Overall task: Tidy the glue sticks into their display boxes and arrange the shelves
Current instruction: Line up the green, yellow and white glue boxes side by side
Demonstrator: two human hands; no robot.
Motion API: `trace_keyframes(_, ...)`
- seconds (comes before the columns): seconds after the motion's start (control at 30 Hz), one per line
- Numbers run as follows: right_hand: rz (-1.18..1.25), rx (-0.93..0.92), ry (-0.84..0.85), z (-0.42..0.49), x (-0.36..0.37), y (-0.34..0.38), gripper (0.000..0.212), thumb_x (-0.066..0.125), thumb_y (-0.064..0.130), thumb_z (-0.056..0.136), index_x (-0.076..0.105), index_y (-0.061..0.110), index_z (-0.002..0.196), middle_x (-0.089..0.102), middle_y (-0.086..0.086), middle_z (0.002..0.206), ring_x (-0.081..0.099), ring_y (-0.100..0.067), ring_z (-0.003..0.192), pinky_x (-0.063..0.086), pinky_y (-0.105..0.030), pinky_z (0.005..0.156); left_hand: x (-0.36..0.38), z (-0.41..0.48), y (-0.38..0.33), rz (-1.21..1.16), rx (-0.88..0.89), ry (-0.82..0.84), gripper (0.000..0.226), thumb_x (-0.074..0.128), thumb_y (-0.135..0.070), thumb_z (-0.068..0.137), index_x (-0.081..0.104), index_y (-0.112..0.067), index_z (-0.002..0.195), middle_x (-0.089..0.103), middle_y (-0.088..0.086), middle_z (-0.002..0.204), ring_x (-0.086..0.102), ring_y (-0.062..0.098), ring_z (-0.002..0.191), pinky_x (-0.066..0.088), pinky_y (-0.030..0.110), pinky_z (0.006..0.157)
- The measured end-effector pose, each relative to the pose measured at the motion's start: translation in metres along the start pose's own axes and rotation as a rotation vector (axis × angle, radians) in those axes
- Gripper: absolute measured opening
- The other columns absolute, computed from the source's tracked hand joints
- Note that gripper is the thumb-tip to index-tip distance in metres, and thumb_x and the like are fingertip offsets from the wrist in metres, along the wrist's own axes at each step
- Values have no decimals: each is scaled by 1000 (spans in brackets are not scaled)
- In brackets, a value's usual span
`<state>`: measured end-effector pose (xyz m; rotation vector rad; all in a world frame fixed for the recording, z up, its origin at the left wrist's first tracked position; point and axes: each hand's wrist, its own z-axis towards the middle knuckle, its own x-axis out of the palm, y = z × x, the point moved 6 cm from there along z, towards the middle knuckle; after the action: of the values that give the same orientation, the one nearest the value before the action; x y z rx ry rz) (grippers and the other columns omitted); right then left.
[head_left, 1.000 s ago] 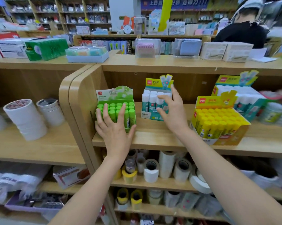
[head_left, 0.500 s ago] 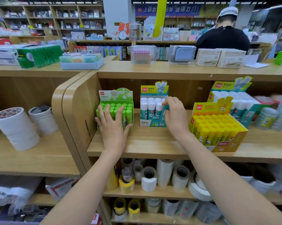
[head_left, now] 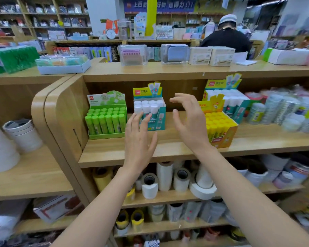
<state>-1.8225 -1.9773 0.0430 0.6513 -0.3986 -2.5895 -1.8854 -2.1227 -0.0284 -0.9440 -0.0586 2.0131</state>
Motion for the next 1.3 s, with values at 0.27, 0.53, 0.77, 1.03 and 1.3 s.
trace_keyframes(0.27, -193, 344, 67, -52, -72, -87, 46, 52, 39, 92, 54, 18, 133, 43, -13, 147, 34, -28, 140, 30, -48, 113, 50, -23, -74, -358, 11, 294, 74, 63, -39, 93, 24, -28, 154, 23, 6, 160, 19, 19, 146, 17, 28, 114)
trace_keyframes(0.53, -43, 486, 247, -67, -83, -124, 58, 65, 37, 92, 45, 19, 144, 44, -10, 145, 37, -23, 137, 34, -36, 111, 80, -28, -98, -445, -76, 357, 84, 62, -42, 92, 8, -34, 156, 22, 5, 161, 19, 17, 149, 33, 39, 114)
trace_keyframes(0.77, 26, 362, 257, -75, -71, -109, 54, 75, 35, 83, 54, 30, 132, 51, -1, 116, 56, -16, 100, 55, -40, 81, 65, -40, -91, -398, -247, 146, 92, 67, -40, 88, 4, -29, 155, 34, -4, 154, 38, 13, 138, 41, 45, 109)
trace_keyframes(1.03, 221, 254, 379, -75, 3, -37, 55, 74, 30, 85, 54, 30, 136, 47, 3, 111, 58, -17, 91, 56, -35, 81, -4, -64, -31, -171, -396, -25, 114, 79, -50, 74, 3, -19, 155, 35, 4, 153, 36, 19, 137, 36, 38, 110)
trace_keyframes(1.3, 348, 160, 471, -71, 76, 31, 53, 70, 21, 89, 51, 30, 138, 49, -2, 116, 52, -9, 102, 44, -9, 84, -68, -79, 40, 15, -492, -87, 111, 76, -40, 81, 0, -12, 156, 27, 10, 158, 29, 25, 144, 32, 41, 115)
